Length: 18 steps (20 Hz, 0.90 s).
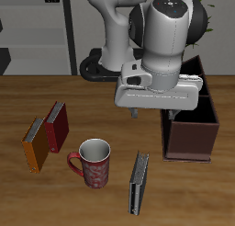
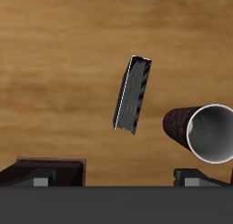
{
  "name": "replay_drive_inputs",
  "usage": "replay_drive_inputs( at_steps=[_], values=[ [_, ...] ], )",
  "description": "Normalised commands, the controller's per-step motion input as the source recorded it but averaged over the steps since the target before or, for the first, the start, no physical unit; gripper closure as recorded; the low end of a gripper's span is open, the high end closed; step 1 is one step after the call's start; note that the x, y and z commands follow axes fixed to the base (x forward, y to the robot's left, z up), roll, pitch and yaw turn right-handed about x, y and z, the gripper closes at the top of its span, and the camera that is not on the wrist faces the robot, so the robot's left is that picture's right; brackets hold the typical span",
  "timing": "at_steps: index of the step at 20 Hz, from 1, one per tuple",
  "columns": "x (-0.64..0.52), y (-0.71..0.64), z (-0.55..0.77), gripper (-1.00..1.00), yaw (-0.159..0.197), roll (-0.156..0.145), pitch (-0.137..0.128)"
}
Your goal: Place the striped book into the left desk caddy's front compartment
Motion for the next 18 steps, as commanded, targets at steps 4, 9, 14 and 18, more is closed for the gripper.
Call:
replay_drive_inputs(
  at_steps=[4,9,14,18],
  values=[
    [0.09,0.02,-0.15,-1.0,-0.032,0.007,-0.025],
    [0.11,0.05,-0.21,-1.0,-0.03,0.016,-0.016],
    [0.06,0.01,-0.14,-1.0,-0.017,0.008,-0.007],
    [0.07,-0.03,-0.15,-1.0,-0.001,-0.011,0.003]
  ],
)
